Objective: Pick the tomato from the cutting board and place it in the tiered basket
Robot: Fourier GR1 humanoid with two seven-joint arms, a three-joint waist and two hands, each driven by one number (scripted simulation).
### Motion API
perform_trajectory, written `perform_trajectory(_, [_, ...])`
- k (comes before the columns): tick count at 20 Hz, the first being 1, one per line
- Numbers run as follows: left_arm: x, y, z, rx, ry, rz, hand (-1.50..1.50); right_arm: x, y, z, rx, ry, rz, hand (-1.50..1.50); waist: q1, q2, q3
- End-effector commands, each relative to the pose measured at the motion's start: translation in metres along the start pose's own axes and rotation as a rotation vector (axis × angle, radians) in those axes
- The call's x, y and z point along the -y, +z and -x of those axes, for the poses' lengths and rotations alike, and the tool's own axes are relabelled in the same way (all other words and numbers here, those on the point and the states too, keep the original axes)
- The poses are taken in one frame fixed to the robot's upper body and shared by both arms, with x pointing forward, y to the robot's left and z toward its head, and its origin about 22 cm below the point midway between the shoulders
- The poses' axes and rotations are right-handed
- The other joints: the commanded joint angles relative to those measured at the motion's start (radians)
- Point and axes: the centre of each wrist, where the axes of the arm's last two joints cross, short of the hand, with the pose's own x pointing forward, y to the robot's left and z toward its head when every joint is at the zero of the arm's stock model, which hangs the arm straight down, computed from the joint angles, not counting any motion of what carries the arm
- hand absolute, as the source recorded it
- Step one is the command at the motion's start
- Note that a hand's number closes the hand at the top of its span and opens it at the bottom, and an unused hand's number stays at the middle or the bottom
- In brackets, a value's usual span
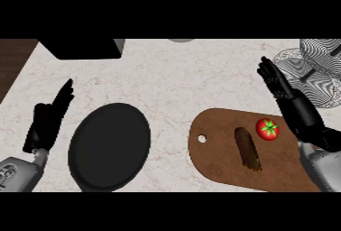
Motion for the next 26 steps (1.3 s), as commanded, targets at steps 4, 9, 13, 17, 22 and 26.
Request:
perform_trajectory(4, [0.026, 0.001, -0.028, 0.194, 0.095, -0.035, 0.00, 0.065, -0.002, 0.006, 0.153, -0.404, 0.086, 1.50, 0.014, 0.005, -0.032])
perform_trajectory(9, [0.059, 0.007, -0.040, 0.265, 0.206, 0.017, 0.00, 0.101, 0.036, 0.051, -0.090, -0.597, 0.220, -1.50, 0.020, 0.019, -0.033])
perform_trajectory(13, [0.070, 0.015, -0.036, 0.252, 0.218, 0.029, 0.00, 0.084, 0.056, 0.069, 0.016, -0.885, -0.054, -1.50, 0.015, 0.012, -0.030])
perform_trajectory(17, [0.088, 0.020, -0.031, 0.258, 0.217, 0.007, 0.00, 0.163, 0.082, 0.051, 0.107, -0.804, -0.202, -1.50, 0.004, 0.008, -0.033])
perform_trajectory(22, [0.080, 0.011, -0.041, 0.272, 0.219, -0.003, 0.00, 0.236, 0.075, -0.014, 0.014, -0.443, -0.332, -1.50, 0.005, 0.007, -0.033])
perform_trajectory(26, [0.075, 0.014, -0.027, 0.232, 0.224, -0.004, 0.00, 0.253, 0.044, -0.097, -0.046, -0.087, -0.488, -1.50, -0.009, -0.002, -0.033])
